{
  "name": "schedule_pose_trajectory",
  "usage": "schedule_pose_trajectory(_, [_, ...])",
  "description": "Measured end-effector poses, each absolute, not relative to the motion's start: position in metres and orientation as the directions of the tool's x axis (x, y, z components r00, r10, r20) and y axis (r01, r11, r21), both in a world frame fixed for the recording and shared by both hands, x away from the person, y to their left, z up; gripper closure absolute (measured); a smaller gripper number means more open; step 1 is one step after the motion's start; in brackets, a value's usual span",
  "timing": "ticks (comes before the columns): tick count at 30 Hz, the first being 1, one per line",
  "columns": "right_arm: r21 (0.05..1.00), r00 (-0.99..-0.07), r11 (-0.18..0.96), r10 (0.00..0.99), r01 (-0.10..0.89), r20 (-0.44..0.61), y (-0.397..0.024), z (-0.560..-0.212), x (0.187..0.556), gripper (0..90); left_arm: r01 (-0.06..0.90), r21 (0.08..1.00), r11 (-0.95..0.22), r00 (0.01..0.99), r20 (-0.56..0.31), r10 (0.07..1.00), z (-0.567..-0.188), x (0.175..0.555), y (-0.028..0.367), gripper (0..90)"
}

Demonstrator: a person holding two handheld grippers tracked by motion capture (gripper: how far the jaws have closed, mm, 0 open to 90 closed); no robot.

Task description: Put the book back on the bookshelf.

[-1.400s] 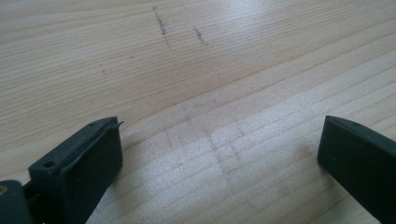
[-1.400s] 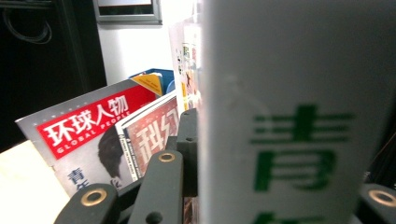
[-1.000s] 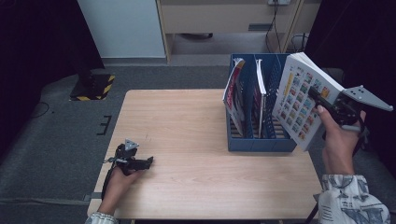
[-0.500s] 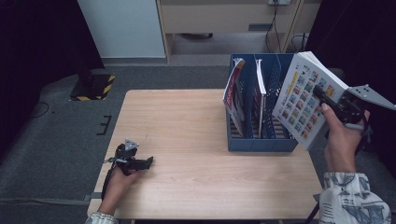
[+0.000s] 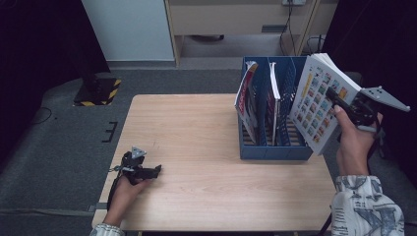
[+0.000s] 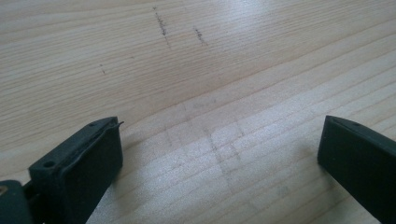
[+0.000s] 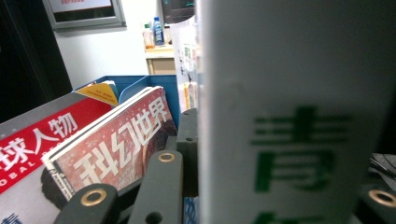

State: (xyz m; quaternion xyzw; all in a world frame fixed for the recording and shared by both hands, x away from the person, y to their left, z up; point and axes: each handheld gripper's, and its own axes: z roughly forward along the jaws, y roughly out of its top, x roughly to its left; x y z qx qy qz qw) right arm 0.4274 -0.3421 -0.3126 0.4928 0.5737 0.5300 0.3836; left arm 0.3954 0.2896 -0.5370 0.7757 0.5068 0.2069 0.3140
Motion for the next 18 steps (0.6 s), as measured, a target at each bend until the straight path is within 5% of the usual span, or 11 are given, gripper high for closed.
schedule_pose_trajectory(18, [0.983, -0.149, -0.073, 0.984, 0.167, 0.099, -0.329, -0.322, 0.471, 73.8, 0.657, 0.697, -0.289, 0.400, 0.003, 0.917, -0.537, 0.395, 0.290, 0.0])
